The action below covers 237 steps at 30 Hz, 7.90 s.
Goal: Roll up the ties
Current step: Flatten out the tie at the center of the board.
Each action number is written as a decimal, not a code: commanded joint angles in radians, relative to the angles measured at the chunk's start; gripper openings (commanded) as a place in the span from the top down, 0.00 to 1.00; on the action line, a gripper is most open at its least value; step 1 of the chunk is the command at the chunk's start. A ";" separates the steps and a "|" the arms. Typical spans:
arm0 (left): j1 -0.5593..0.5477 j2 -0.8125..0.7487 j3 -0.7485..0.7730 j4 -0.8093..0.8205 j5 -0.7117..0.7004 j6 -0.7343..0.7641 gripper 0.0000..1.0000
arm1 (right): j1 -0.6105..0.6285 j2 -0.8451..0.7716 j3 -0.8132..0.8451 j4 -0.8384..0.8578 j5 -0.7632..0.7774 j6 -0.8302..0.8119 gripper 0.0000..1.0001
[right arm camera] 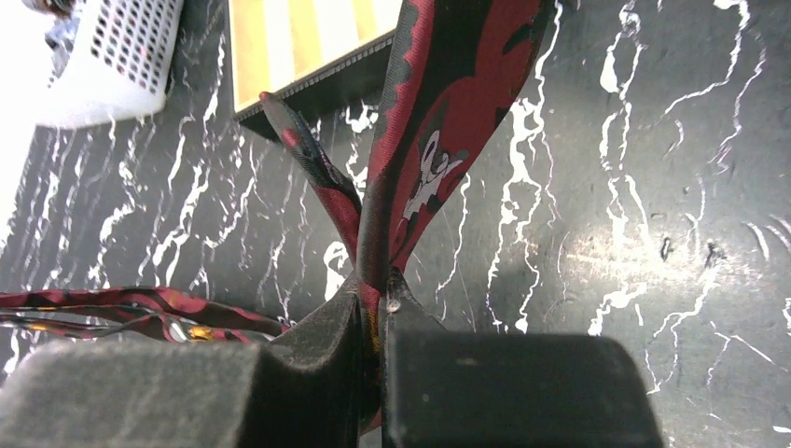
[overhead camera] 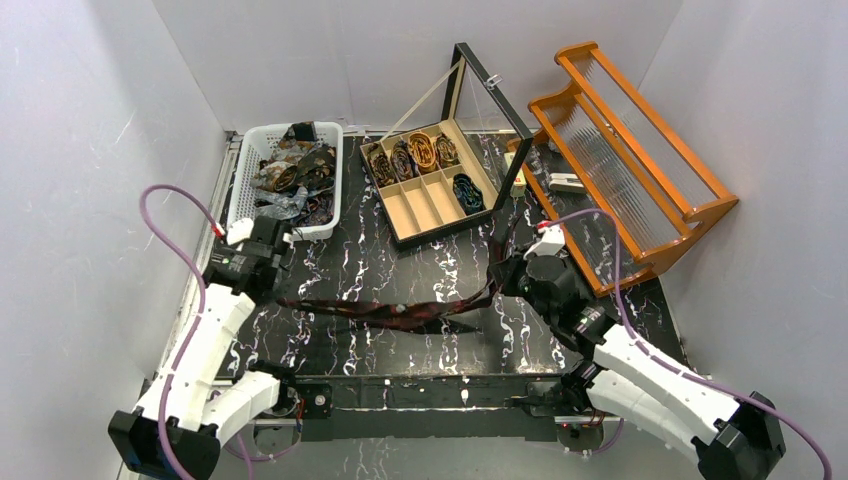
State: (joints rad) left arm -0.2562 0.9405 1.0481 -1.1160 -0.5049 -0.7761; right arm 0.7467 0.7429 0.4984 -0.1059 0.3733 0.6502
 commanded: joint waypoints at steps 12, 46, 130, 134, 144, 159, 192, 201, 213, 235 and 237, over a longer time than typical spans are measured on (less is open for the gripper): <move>0.202 0.080 -0.207 0.149 0.141 0.081 1.00 | -0.066 0.114 -0.150 0.748 -0.156 -0.063 0.99; 0.394 0.205 -0.096 0.192 0.395 0.248 0.11 | -0.126 -0.267 -0.010 -0.587 0.179 0.601 0.07; 0.057 0.077 -0.377 0.447 0.899 0.225 0.02 | -0.321 1.037 0.560 -0.147 -0.175 -0.102 0.68; 0.057 0.075 -0.378 0.446 0.897 0.224 0.02 | -0.321 1.009 0.561 -0.163 -0.172 -0.113 0.84; 0.057 0.090 -0.373 0.446 0.893 0.225 0.02 | -0.322 0.879 0.561 -0.179 -0.176 -0.124 0.99; 0.057 0.100 -0.371 0.449 0.893 0.228 0.02 | -0.321 0.762 0.434 -0.216 -0.039 -0.066 0.99; 0.057 0.099 -0.364 0.464 0.872 0.215 0.02 | -0.199 0.613 0.269 0.076 -0.502 -0.017 0.49; 0.057 0.071 -0.370 0.454 0.875 0.202 0.02 | -0.076 0.848 0.445 0.001 -0.422 -0.046 0.50; 0.057 0.077 -0.352 0.443 0.887 0.215 0.02 | -0.133 0.982 0.390 -0.114 -0.221 -0.146 0.51; 0.057 0.062 -0.313 0.415 0.771 0.195 0.02 | -0.452 0.676 0.349 -0.142 -0.548 -0.277 0.44; 0.057 0.062 -0.303 0.410 0.723 0.186 0.02 | -0.441 0.597 0.313 -0.078 -0.663 -0.263 0.40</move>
State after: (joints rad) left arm -0.1940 1.0279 0.7025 -0.6682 0.3180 -0.5728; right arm 0.2874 1.5013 0.8337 -0.2687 -0.0345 0.3882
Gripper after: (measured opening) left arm 0.983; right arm 0.570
